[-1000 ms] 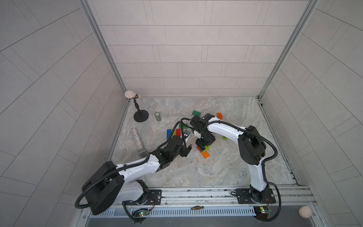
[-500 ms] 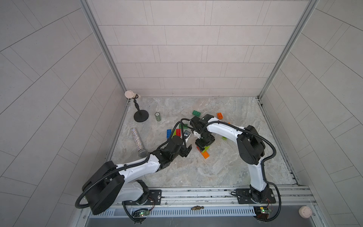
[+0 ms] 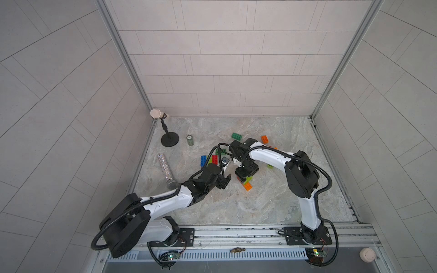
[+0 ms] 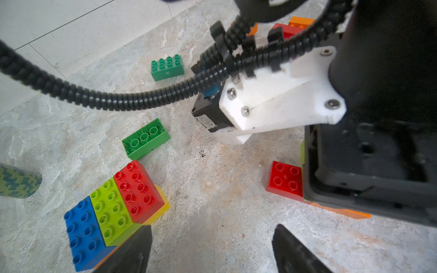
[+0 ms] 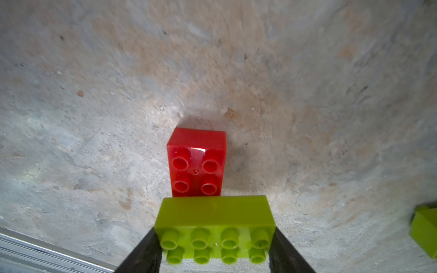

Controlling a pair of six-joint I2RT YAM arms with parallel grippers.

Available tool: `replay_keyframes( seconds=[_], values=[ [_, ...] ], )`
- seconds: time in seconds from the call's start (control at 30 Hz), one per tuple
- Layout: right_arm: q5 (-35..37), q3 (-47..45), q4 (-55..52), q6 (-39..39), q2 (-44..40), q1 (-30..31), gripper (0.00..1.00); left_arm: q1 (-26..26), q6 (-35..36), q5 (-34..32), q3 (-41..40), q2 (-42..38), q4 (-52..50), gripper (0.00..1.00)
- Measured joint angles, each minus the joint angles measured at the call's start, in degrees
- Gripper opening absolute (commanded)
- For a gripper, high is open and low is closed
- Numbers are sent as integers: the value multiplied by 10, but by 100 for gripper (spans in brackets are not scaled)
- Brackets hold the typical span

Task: Assemble a rectangle with lego
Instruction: Assemble the lego brick with the lego brick.

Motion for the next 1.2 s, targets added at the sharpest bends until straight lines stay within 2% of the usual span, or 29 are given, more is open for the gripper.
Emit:
replay_keyframes(
  seconds=[1.2],
  values=[
    [-2,-35,30,56,-16,-5,5,0,0,10,0,0,0,84]
  ],
)
